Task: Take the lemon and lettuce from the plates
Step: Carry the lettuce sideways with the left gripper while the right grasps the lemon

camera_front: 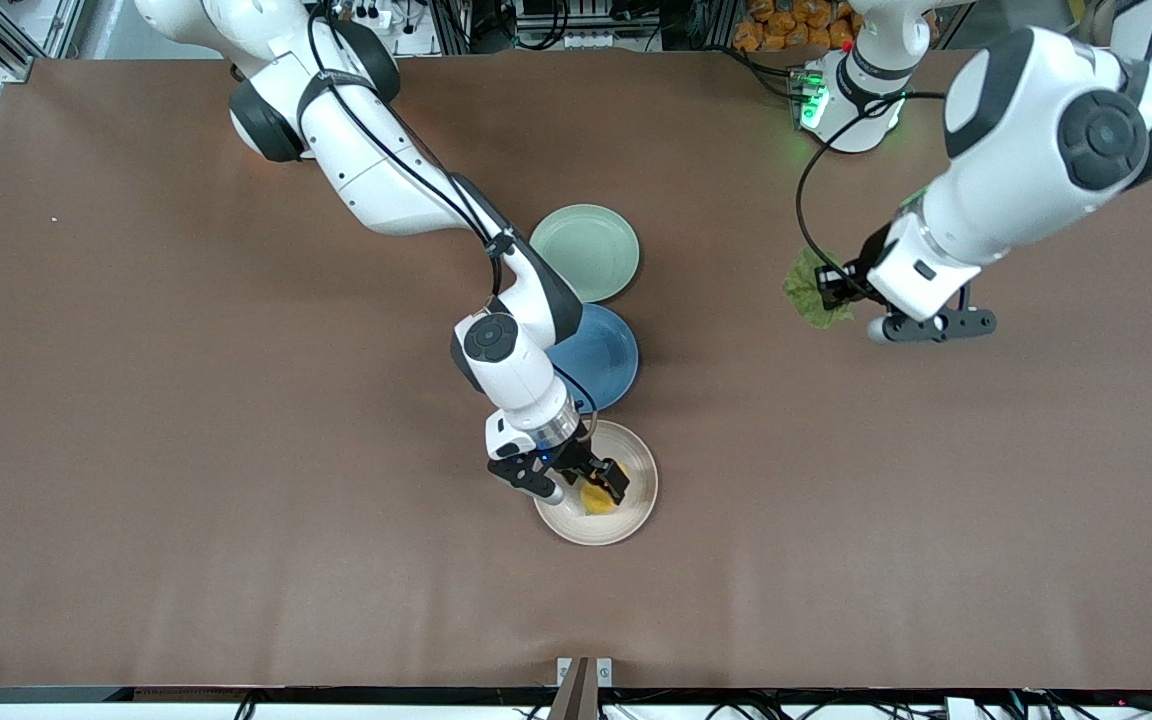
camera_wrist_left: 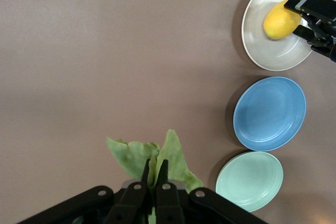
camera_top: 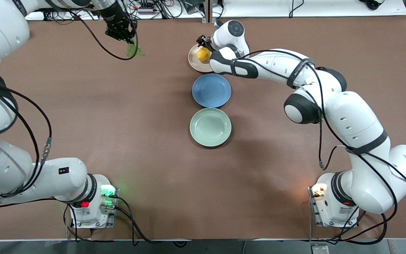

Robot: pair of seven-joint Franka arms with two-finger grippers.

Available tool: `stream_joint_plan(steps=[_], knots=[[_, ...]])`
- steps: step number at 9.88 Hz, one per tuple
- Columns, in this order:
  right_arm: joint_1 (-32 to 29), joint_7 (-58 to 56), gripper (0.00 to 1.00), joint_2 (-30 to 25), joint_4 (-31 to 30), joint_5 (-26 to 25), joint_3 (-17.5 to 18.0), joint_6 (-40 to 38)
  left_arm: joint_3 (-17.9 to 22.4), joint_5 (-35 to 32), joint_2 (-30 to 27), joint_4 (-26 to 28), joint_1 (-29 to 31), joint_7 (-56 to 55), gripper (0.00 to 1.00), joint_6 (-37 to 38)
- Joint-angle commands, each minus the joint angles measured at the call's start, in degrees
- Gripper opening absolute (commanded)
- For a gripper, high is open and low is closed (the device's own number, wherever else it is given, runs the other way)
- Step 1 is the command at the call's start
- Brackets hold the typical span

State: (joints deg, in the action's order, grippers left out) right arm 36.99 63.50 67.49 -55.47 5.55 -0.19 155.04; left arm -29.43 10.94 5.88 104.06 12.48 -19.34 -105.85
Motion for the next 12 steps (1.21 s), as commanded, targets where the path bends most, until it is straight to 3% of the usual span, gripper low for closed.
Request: stream_joint_plan(steps=[1,2,3,5,8,12], knots=[[0.28,0.05,1.00,2.47,3.70,-0.28,-0.25,0.35,-0.98,3.20,3.51,-1.84,5.43,6.04,0.00,1.17],[0.36,-0.04,0.97,2.82,4.05,-0.28,-0.25,0.35,-0.89,3.64,4.92,-2.88,6.41,7.28,0.00,1.26],[0.36,-0.91,0.82,2.91,4.06,-0.28,-0.25,0.35,-0.89,3.73,6.15,-3.59,7.11,7.38,0.00,1.26],[0.36,-1.27,0.60,3.18,4.06,-0.28,-0.25,0.35,-0.89,4.95,8.70,-4.91,8.52,7.47,0.00,1.17],[0.36,-1.45,0.44,3.18,4.06,-0.28,-0.25,0.35,-0.89,7.95,10.81,-5.09,10.98,10.54,0.00,1.26],[0.01,-3.03,0.21,2.56,4.06,-0.19,-0.07,-1.48,0.24,4.63,13.00,-6.76,11.34,16.22,0.00,1.26]])
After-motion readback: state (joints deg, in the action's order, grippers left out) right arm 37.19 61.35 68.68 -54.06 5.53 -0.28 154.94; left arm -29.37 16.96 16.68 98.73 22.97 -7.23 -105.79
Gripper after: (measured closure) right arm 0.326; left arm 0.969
